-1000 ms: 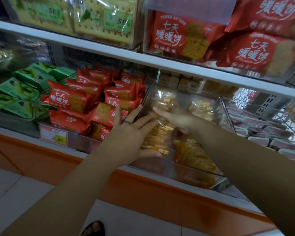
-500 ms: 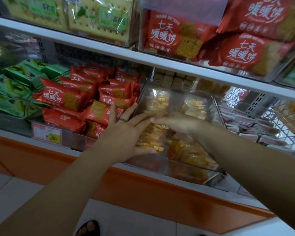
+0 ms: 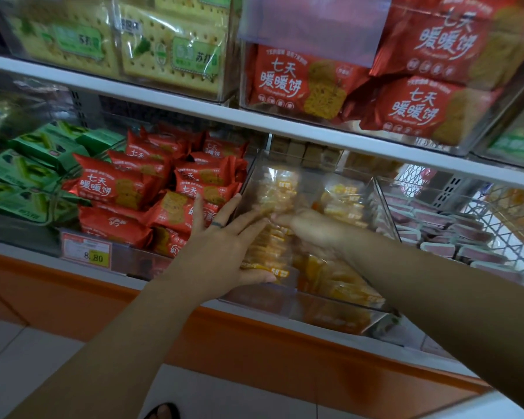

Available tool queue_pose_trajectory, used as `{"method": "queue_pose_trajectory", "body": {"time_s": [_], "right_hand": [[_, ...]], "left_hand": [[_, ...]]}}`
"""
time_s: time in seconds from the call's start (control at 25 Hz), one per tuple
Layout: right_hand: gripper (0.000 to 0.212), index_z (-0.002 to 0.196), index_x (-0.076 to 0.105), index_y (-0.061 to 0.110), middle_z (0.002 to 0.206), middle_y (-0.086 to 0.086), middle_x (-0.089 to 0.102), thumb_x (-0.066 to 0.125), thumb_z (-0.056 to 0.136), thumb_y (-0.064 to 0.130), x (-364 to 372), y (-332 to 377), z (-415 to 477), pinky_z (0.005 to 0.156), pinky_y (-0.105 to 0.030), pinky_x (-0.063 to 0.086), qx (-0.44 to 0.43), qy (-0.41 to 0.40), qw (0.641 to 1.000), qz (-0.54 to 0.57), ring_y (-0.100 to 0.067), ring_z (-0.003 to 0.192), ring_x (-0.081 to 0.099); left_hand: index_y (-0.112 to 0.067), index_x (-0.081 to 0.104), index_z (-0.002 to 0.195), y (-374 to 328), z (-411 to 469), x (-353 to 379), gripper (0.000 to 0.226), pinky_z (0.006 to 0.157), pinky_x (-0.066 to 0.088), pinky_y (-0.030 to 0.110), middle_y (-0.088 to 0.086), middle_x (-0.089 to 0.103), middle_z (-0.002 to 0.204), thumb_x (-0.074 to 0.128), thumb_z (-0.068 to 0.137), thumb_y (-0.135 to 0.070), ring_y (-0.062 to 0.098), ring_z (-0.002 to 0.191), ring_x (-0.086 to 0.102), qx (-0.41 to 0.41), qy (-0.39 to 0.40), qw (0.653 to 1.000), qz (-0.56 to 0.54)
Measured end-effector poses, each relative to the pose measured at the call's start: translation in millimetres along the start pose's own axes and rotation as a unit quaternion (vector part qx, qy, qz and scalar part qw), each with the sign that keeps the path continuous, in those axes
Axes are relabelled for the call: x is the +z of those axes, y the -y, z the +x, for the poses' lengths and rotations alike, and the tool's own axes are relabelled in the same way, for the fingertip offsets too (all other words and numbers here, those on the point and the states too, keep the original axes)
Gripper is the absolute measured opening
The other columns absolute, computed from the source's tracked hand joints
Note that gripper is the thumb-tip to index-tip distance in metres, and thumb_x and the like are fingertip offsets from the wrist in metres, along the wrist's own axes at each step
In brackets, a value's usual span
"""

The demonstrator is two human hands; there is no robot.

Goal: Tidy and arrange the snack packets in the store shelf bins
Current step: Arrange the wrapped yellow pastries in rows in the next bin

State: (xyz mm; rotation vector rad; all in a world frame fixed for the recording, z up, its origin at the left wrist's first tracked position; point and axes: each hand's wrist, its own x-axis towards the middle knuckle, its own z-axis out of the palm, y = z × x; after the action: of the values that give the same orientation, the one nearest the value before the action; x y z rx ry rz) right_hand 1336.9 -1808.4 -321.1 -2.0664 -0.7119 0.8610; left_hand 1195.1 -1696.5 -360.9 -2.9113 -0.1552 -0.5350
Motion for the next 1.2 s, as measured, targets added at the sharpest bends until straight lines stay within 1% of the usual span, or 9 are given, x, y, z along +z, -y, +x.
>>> {"method": "queue_pose_trajectory", "body": {"time_s": [0.12, 0.24, 0.32, 0.4, 0.56, 0.64, 0.84, 1.04, 1.2], "right_hand": [[0.06, 0.146, 0.025, 0.017, 0.148, -0.005, 0.036, 0.046, 0.095, 0.041, -23.4, 14.4, -30.2, 0.107, -0.031, 0.034, -0.078, 0.005, 0.962, -0.263, -0.022, 0.131, 0.039], [0.054, 0.143, 0.034, 0.021, 0.14, 0.001, 0.048, 0.05, 0.093, 0.036, -52.9, 12.1, -80.1, 0.1, -0.022, 0.034, -0.155, -0.06, 0.907, -0.386, -0.015, 0.126, 0.046], [0.043, 0.132, 0.051, 0.023, 0.129, 0.003, 0.058, 0.053, 0.091, 0.036, -68.5, -8.6, -103.0, 0.09, -0.022, 0.04, -0.18, -0.112, 0.896, -0.391, -0.013, 0.114, 0.056], [0.034, 0.12, 0.061, 0.026, 0.11, 0.002, 0.067, 0.055, 0.089, 0.037, -75.6, -35.0, -110.2, 0.078, -0.024, 0.043, -0.181, -0.156, 0.894, -0.38, -0.018, 0.099, 0.062], [0.034, 0.118, 0.062, 0.028, 0.123, 0.007, 0.06, 0.052, 0.088, 0.04, -76.6, -70.3, -108.2, 0.104, -0.048, 0.033, -0.166, -0.166, 0.879, -0.414, -0.02, 0.123, 0.046], [0.04, 0.123, 0.059, 0.026, 0.129, 0.008, 0.054, 0.048, 0.09, 0.046, -72.7, -82.5, -108.4, 0.109, -0.054, 0.023, -0.167, -0.176, 0.871, -0.426, -0.021, 0.13, 0.037], [0.055, 0.112, 0.066, 0.028, 0.117, -0.001, 0.054, 0.031, 0.081, 0.057, -69.1, -93.2, -108.4, 0.104, -0.054, 0.031, -0.212, -0.22, 0.868, -0.392, -0.023, 0.116, 0.043], [0.056, 0.114, 0.065, 0.028, 0.113, -0.001, 0.055, 0.029, 0.081, 0.055, -66.1, -97.7, -107.2, 0.111, -0.059, 0.015, -0.226, -0.239, 0.869, -0.369, -0.023, 0.117, 0.044], [0.041, 0.098, 0.07, 0.032, 0.105, 0.002, 0.056, 0.035, 0.082, 0.048, -62.8, -101.6, -107.8, 0.108, -0.057, 0.016, -0.251, -0.26, 0.859, -0.363, -0.019, 0.109, 0.047]], "left_hand": [[-0.021, 0.056, 0.129, -0.8, -3.3, -10.8, 0.094, 0.097, 0.018, 0.075, 0.0, 0.055, 0.135, 0.004, 0.078, -0.081, 0.032, 0.131, 0.043, -0.021, 0.047, 0.999, -0.012], [-0.031, 0.039, 0.141, -4.3, 0.5, -29.8, 0.102, 0.104, -0.003, 0.07, -0.005, 0.035, 0.15, 0.003, 0.065, -0.089, 0.024, 0.142, 0.024, -0.039, 0.061, 0.996, -0.046], [-0.037, 0.032, 0.143, -15.6, 7.3, -48.6, 0.093, 0.11, -0.007, 0.058, -0.01, 0.03, 0.151, 0.012, 0.065, -0.084, 0.016, 0.142, 0.021, -0.054, 0.05, 0.993, -0.089], [-0.038, 0.039, 0.138, -34.9, 23.6, -61.6, 0.061, 0.114, 0.003, 0.047, -0.013, 0.041, 0.143, 0.031, 0.084, -0.068, 0.012, 0.134, 0.034, -0.029, 0.038, 0.994, -0.095], [-0.032, 0.06, 0.118, -66.4, 65.0, -57.4, 0.028, 0.103, 0.024, 0.039, -0.005, 0.056, 0.126, 0.049, 0.093, -0.036, 0.02, 0.12, 0.046, 0.013, 0.08, 0.997, -0.005], [-0.03, 0.065, 0.111, -69.0, 79.1, -49.4, 0.023, 0.097, 0.029, 0.039, 0.0, 0.054, 0.125, 0.052, 0.092, -0.03, 0.025, 0.118, 0.046, 0.01, 0.127, 0.991, 0.048], [-0.034, 0.067, 0.106, -68.6, 93.2, -40.0, 0.02, 0.097, 0.03, 0.037, 0.001, 0.046, 0.126, 0.054, 0.091, -0.031, 0.028, 0.122, 0.039, 0.04, 0.148, 0.986, 0.057], [-0.032, 0.069, 0.099, -58.0, 102.2, -33.1, 0.018, 0.094, 0.038, 0.036, -0.006, 0.051, 0.109, 0.055, 0.089, -0.037, 0.02, 0.113, 0.046, 0.105, 0.172, 0.979, -0.022], [-0.026, 0.067, 0.097, -62.4, 115.2, -42.9, 0.014, 0.085, 0.046, 0.036, -0.004, 0.063, 0.1, 0.055, 0.091, -0.027, 0.015, 0.095, 0.056, 0.101, 0.209, 0.965, -0.118]]}}
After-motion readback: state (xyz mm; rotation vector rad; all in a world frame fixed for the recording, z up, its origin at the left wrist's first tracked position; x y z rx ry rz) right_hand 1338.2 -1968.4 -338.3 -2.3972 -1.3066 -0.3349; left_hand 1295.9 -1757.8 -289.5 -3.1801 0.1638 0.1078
